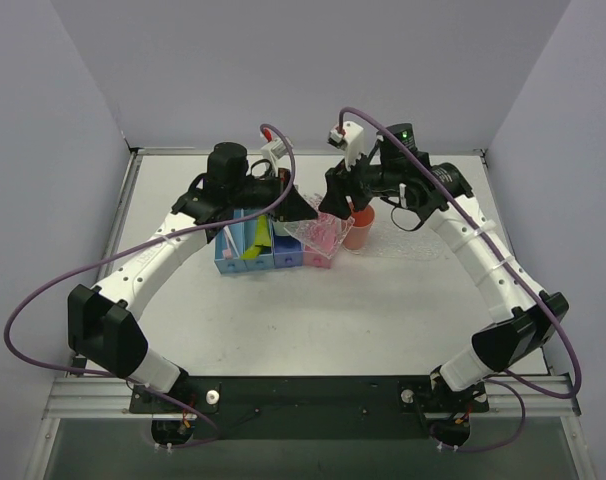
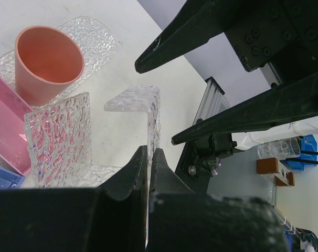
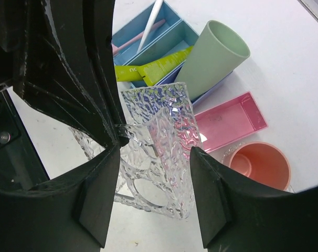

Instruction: Prepare toiletry sets of a toothbrush and toothpaste on the tray

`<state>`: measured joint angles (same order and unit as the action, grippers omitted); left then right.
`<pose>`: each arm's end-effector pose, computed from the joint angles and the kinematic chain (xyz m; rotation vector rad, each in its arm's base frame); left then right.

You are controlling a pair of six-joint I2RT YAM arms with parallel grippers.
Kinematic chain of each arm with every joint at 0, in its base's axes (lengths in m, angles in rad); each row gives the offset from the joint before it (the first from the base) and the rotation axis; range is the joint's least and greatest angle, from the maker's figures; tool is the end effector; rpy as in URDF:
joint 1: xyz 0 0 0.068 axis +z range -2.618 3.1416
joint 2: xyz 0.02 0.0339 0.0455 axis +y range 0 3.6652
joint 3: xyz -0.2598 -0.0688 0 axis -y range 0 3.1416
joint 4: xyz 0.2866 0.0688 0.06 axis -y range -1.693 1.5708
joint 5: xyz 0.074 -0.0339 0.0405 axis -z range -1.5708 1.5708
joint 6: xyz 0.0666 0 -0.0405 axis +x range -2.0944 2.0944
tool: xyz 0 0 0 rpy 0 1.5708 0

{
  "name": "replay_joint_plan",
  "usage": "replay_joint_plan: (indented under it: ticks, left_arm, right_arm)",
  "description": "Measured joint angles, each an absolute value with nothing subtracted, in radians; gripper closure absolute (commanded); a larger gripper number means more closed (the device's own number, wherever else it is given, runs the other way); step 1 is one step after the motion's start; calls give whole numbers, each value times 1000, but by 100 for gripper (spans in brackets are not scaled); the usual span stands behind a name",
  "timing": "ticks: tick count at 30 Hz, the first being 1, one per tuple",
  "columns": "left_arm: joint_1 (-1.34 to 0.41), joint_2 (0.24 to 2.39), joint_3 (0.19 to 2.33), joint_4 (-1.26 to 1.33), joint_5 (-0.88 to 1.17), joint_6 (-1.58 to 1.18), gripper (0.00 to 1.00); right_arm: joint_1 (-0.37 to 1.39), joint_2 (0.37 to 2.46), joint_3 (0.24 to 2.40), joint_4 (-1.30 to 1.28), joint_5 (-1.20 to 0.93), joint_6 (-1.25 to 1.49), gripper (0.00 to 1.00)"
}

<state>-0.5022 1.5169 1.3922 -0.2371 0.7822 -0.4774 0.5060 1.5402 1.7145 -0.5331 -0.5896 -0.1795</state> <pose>0.3379 -0.2391 0.3539 0.5953 1.9959 -1.3798 0.3363 0.2287 0.4365 -1.0166 1.6576 0.7844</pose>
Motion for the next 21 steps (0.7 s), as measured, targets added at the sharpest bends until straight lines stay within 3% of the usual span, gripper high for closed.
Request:
replay_joint_plan:
  ticks: [16,21]
  left_arm:
    - [-503,1516,1392,-223,838,-494,100]
    - [-512,1516,1392,-221,853,-495,100]
  right_arm:
    - [583,1505,1632,-534,-426,-369,50]
    - [602,1504,1616,-510,-388,-412,55]
